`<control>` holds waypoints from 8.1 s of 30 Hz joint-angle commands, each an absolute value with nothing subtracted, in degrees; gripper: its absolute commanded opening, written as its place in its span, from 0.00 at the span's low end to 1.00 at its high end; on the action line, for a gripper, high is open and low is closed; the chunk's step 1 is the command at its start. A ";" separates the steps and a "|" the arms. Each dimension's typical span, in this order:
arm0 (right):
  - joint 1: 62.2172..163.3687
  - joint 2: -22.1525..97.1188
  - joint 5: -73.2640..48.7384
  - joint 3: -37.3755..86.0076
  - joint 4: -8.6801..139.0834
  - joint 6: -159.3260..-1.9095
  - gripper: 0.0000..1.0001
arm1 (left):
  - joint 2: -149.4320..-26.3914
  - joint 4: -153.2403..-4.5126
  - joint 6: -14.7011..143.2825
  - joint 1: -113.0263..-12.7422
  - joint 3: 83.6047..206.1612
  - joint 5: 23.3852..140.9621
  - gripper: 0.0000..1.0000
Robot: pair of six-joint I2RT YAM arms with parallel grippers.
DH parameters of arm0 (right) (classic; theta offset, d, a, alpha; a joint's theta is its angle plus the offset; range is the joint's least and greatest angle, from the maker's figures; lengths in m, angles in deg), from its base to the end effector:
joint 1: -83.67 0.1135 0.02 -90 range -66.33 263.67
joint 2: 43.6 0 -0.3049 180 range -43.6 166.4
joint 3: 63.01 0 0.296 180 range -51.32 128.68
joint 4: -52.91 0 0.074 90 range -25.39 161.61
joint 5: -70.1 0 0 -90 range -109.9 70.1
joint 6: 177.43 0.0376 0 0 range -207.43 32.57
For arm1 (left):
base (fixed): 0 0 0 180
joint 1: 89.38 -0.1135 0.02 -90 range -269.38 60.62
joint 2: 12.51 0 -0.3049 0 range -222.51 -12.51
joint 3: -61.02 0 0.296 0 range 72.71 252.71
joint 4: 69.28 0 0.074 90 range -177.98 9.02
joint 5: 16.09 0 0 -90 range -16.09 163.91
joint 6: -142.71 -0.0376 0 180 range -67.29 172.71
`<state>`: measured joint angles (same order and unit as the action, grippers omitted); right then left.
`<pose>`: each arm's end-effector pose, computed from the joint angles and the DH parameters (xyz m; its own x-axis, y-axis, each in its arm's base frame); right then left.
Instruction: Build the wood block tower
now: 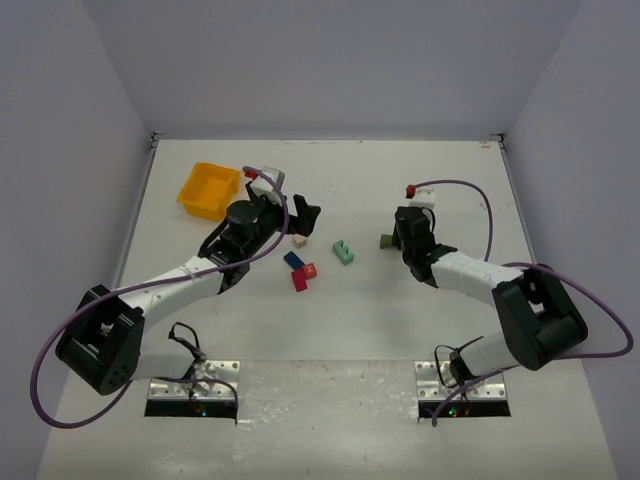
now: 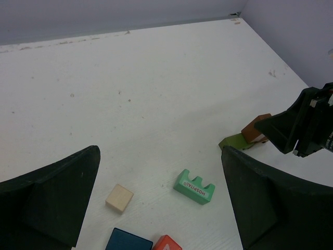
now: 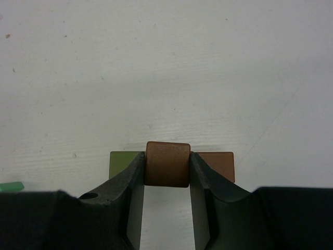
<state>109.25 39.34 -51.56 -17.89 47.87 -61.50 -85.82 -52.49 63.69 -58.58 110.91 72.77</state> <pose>0.2841 0.1141 0.1772 -0.4258 0.2088 -0.8804 0.2410 0.9640 0.1121 0.2709 -0.1606 0.2750 -0.1916 -0.1075 -0.9756 0.4670 0.8643 -0.1869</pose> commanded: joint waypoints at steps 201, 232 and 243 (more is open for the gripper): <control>78.57 57.70 17.19 13.88 102.19 -152.47 0.18 | -93.90 -58.71 72.06 -77.69 122.77 86.00 1.00; 79.34 59.70 15.19 16.93 103.76 -154.45 0.26 | -92.49 -58.06 69.98 -77.21 121.12 88.88 1.00; 79.27 61.05 16.73 19.19 109.10 -159.07 0.27 | -92.74 -57.95 68.63 -76.48 121.14 89.54 1.00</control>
<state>79.31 60.51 15.21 16.16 106.31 -155.80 -94.37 -61.47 70.09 -76.96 120.44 88.38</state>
